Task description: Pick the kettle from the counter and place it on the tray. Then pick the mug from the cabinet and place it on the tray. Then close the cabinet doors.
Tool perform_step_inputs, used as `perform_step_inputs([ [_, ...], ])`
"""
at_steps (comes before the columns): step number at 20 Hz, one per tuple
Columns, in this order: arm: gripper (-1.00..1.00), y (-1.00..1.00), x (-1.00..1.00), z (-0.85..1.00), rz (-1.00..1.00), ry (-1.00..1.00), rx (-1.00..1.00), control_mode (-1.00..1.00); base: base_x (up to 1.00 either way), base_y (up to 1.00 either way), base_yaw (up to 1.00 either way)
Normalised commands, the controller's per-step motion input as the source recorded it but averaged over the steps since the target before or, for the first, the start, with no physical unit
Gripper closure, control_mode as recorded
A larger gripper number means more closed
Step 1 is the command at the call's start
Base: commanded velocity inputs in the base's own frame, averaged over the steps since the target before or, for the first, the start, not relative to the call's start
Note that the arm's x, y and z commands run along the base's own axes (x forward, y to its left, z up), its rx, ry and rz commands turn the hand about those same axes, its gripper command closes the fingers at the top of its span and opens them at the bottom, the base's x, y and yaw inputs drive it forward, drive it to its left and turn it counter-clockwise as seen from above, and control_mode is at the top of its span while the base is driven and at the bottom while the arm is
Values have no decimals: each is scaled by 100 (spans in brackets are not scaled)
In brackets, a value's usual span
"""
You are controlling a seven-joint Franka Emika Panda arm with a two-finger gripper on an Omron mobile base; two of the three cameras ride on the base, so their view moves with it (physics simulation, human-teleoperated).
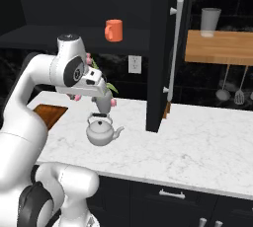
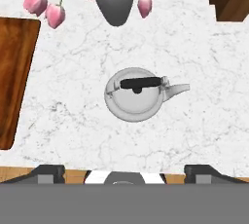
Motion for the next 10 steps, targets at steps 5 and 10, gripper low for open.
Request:
perform_step_inputs([
  [5, -100, 0, -18, -32, -31, 11, 3, -100, 0, 0, 0],
  [10, -100, 0, 15, -25, -31, 6, 0, -100, 0, 0, 0],
])
